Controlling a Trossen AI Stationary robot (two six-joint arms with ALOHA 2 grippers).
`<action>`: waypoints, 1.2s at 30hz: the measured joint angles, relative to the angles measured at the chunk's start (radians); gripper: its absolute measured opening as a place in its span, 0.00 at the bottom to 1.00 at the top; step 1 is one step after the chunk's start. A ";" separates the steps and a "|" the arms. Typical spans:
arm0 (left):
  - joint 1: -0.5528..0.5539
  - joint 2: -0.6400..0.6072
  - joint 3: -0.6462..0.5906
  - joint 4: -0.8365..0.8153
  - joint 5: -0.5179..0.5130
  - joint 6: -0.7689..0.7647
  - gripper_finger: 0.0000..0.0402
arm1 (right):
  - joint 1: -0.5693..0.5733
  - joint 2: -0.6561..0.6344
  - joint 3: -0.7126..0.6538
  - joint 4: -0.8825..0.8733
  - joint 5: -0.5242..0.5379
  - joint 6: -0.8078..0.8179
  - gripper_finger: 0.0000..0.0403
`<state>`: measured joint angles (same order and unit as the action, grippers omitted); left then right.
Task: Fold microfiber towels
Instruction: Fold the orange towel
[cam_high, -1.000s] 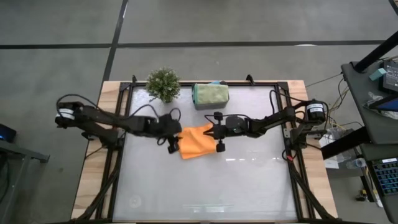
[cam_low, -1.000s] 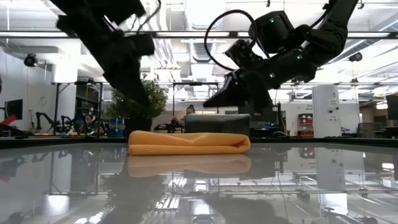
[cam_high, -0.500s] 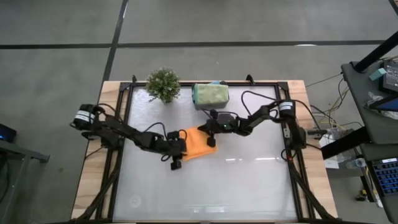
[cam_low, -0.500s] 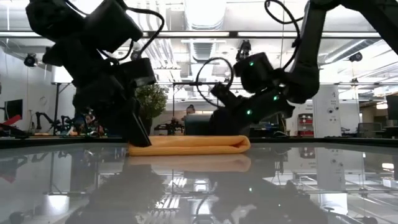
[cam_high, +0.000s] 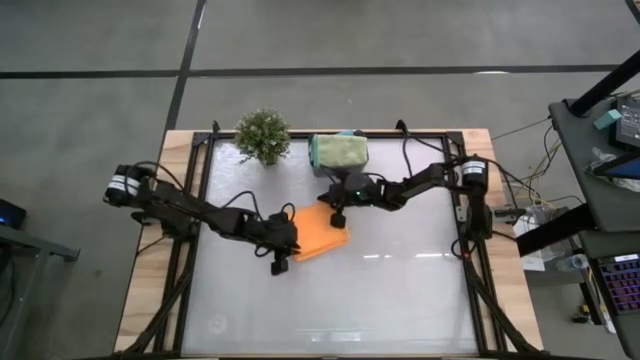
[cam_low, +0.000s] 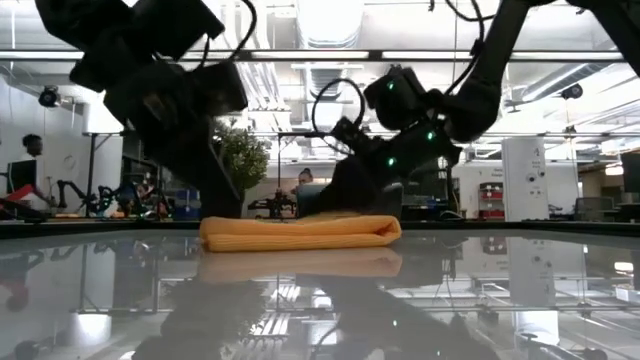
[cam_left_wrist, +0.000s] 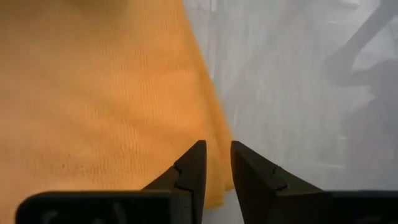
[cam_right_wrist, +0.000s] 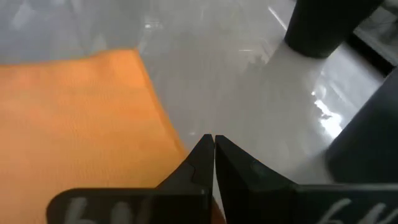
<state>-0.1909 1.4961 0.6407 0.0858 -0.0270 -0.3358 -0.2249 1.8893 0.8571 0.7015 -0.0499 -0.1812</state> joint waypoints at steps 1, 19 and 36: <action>0.000 -0.009 0.000 0.001 -0.001 0.001 0.15 | 0.000 -0.014 -0.003 -0.011 0.000 -0.008 0.02; -0.008 0.031 -0.008 0.026 -0.118 0.007 0.15 | 0.099 -0.218 -0.065 -0.277 -0.238 0.002 0.02; -0.051 0.236 -0.003 0.333 0.028 -0.043 0.15 | 0.127 -0.169 -0.157 -0.266 -0.264 0.029 0.02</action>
<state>-0.2424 1.7317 0.6373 0.4189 0.0006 -0.3790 -0.0981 1.7204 0.7002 0.4360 -0.3138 -0.1527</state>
